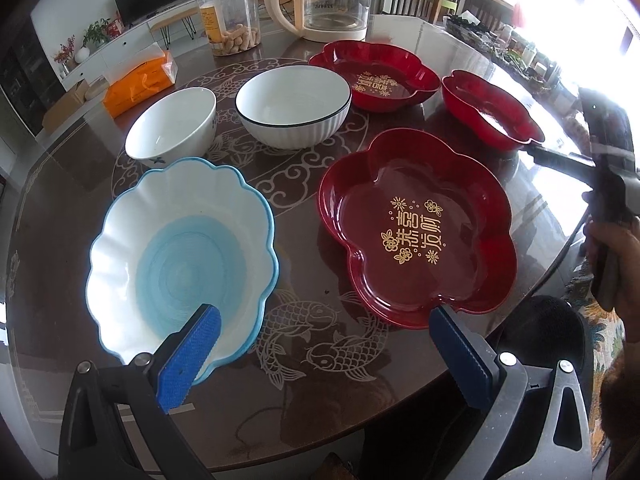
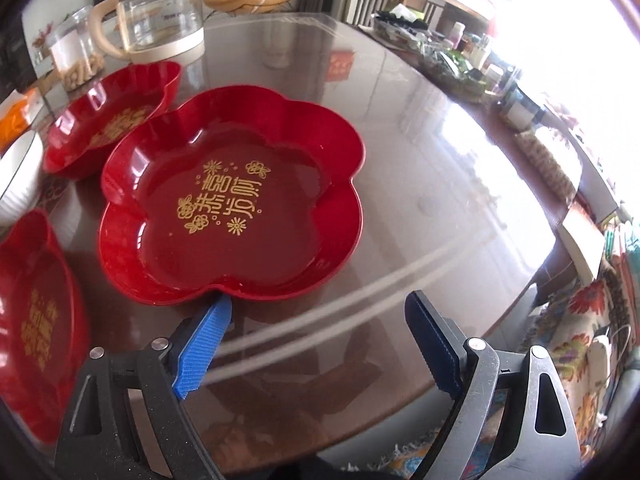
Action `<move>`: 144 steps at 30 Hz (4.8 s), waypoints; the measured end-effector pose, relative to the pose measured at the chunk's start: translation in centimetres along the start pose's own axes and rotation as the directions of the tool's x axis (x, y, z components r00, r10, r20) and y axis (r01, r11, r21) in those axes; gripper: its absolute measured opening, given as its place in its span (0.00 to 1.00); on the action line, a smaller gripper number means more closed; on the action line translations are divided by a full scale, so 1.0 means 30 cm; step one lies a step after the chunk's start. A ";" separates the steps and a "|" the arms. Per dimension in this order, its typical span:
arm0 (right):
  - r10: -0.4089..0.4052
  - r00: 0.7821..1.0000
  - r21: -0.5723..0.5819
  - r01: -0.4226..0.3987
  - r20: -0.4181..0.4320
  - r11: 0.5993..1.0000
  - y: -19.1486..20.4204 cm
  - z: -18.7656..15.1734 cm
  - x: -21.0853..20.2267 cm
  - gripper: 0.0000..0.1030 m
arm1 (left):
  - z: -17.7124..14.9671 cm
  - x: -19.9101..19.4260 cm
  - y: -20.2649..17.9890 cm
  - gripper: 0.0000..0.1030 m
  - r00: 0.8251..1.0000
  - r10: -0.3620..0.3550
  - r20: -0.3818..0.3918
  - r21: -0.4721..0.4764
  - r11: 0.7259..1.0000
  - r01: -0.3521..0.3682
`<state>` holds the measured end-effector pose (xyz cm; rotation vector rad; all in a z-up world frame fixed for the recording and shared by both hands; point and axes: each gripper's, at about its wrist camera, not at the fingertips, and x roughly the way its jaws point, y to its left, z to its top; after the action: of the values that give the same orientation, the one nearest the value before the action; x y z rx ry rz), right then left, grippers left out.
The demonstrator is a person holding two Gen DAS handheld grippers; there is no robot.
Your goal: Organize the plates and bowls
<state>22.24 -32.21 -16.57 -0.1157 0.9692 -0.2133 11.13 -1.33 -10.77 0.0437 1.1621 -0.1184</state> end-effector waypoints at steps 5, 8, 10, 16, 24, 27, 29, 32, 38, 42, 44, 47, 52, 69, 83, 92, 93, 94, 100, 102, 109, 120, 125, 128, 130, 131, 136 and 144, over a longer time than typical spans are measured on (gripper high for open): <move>0.030 0.997 0.066 -0.035 0.076 0.997 -0.008 0.075 -0.043 0.87 | -0.006 -0.027 0.013 1.00 1.000 0.008 0.024 -0.009 1.000 -0.008; 0.161 0.986 0.095 -0.163 0.030 0.982 0.005 -0.012 -0.134 0.89 | 0.009 -0.012 0.026 1.00 1.000 -0.004 0.023 -0.023 1.000 0.004; 0.300 0.954 0.138 -0.296 -0.008 0.945 0.024 -0.103 -0.196 0.89 | 0.042 0.004 0.022 1.00 1.000 -0.009 0.028 -0.025 1.000 0.010; 0.543 0.838 0.170 -0.528 -0.054 0.832 0.165 -0.283 -0.280 0.89 | 0.174 0.100 -0.045 1.00 0.999 -0.020 0.027 0.040 0.999 0.019; 0.516 0.847 0.076 -0.510 -0.131 0.857 0.274 -0.257 -0.213 0.63 | 0.204 0.195 -0.035 0.99 1.000 0.006 -0.025 0.006 1.000 -0.006; 0.533 0.827 0.098 -0.524 -0.176 0.846 0.271 -0.255 -0.180 0.18 | 0.209 0.194 -0.035 0.98 0.999 0.010 -0.031 -0.005 1.000 -0.010; 0.535 0.825 0.092 -0.527 -0.184 0.845 0.274 -0.261 -0.176 0.18 | 0.217 0.194 -0.031 0.98 0.999 0.005 -0.036 -0.004 1.000 -0.005; 0.560 0.807 0.098 -0.551 -0.189 0.828 0.269 -0.259 -0.175 0.09 | 0.245 0.159 -0.029 0.89 1.000 -0.006 -0.021 0.052 0.999 0.007; 0.571 0.802 0.173 -0.546 -0.174 0.820 0.200 -0.266 -0.160 0.07 | 0.253 0.067 -0.078 0.91 0.997 -0.061 0.053 0.172 0.984 0.051; 0.534 0.831 0.189 -0.506 -0.156 0.842 0.161 -0.267 -0.160 0.08 | 0.234 0.160 -0.152 0.91 0.999 -0.025 -0.021 0.243 0.970 0.029; 0.504 0.850 0.192 -0.475 -0.151 0.859 0.134 -0.272 -0.162 0.08 | 0.220 0.199 -0.169 0.91 0.997 -0.037 -0.064 0.229 0.972 0.050; 0.490 0.859 0.202 -0.458 -0.150 0.866 0.096 -0.281 -0.164 0.08 | 0.202 0.246 -0.191 0.91 0.988 -0.089 -0.124 0.201 0.973 0.113; 0.508 0.844 0.214 -0.471 -0.173 0.856 0.084 -0.298 -0.144 0.10 | 0.190 0.305 -0.213 0.38 0.976 -0.155 -0.156 0.135 0.975 0.177; 0.378 0.926 0.259 -0.366 0.004 0.894 -0.307 -0.134 -0.255 0.10 | 0.355 0.162 -0.585 0.24 0.941 -0.332 -0.060 0.151 0.929 0.337; 0.376 0.923 0.301 -0.335 -0.089 0.893 -0.285 -0.183 0.015 0.18 | 0.358 0.340 -0.585 0.40 0.986 -0.158 -0.046 0.160 0.974 0.163; 0.204 0.972 0.333 -0.231 0.114 0.914 -0.340 -0.199 -0.241 0.65 | 0.293 0.079 -0.305 0.79 0.978 -0.077 0.196 0.058 0.996 0.066; 0.170 0.975 0.330 -0.210 0.145 0.921 -0.341 -0.211 -0.299 0.67 | 0.268 0.030 -0.275 0.81 0.971 -0.065 0.231 0.056 0.997 0.053; 0.137 0.976 0.330 -0.187 0.170 0.925 -0.337 -0.228 -0.353 0.73 | 0.241 -0.015 -0.244 0.88 0.963 -0.059 0.262 0.049 0.998 0.047; 0.154 0.974 0.322 -0.201 0.165 0.925 -0.230 -0.344 -0.490 0.75 | 0.059 -0.131 -0.079 0.97 0.940 -0.074 0.334 -0.051 0.994 0.096; 0.189 0.972 0.324 -0.226 0.142 0.919 -0.187 -0.371 -0.491 0.75 | -0.006 -0.125 -0.035 0.97 0.944 -0.093 0.316 -0.115 0.984 0.135; 0.098 0.981 0.221 -0.134 0.168 0.966 -0.032 -0.372 -0.600 0.75 | -0.144 -0.153 -0.076 0.97 0.937 -0.037 0.347 -0.083 0.994 0.071; 0.396 0.878 0.139 -0.443 0.269 0.886 -0.011 -0.396 -0.618 0.76 | -0.077 -0.137 -0.136 0.97 0.971 -0.090 0.221 0.058 0.995 0.079; 0.513 0.833 0.194 -0.549 0.208 0.813 -0.010 -0.341 -0.581 0.76 | 0.039 -0.187 -0.087 0.97 0.960 -0.106 0.260 0.047 0.994 0.097; 0.560 0.807 0.193 -0.589 0.187 0.785 0.006 -0.232 -0.585 0.76 | 0.174 -0.244 -0.030 0.97 0.944 -0.166 0.287 0.031 0.986 0.164; 0.605 0.777 0.185 -0.629 0.175 0.755 0.029 -0.142 -0.588 0.76 | 0.289 -0.266 0.000 0.97 0.936 -0.207 0.284 0.040 0.978 0.204; 0.623 0.764 0.181 -0.645 0.166 0.743 0.043 -0.093 -0.587 0.76 | 0.350 -0.266 0.007 0.97 0.935 -0.218 0.280 0.057 0.976 0.211; 0.660 0.749 0.144 -0.660 0.058 0.737 0.170 0.176 -0.477 0.76 | 0.642 -0.134 0.041 0.97 0.968 -0.152 0.202 0.053 0.988 0.144; 0.654 0.736 0.390 -0.557 -0.177 0.733 0.248 0.328 -0.049 0.75 | 0.862 0.209 0.032 0.96 0.998 -0.031 0.049 0.136 0.990 0.024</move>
<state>30.52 -24.61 -11.29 0.5543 1.2180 0.2461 37.29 -3.30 -6.27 0.1442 1.1026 -0.2218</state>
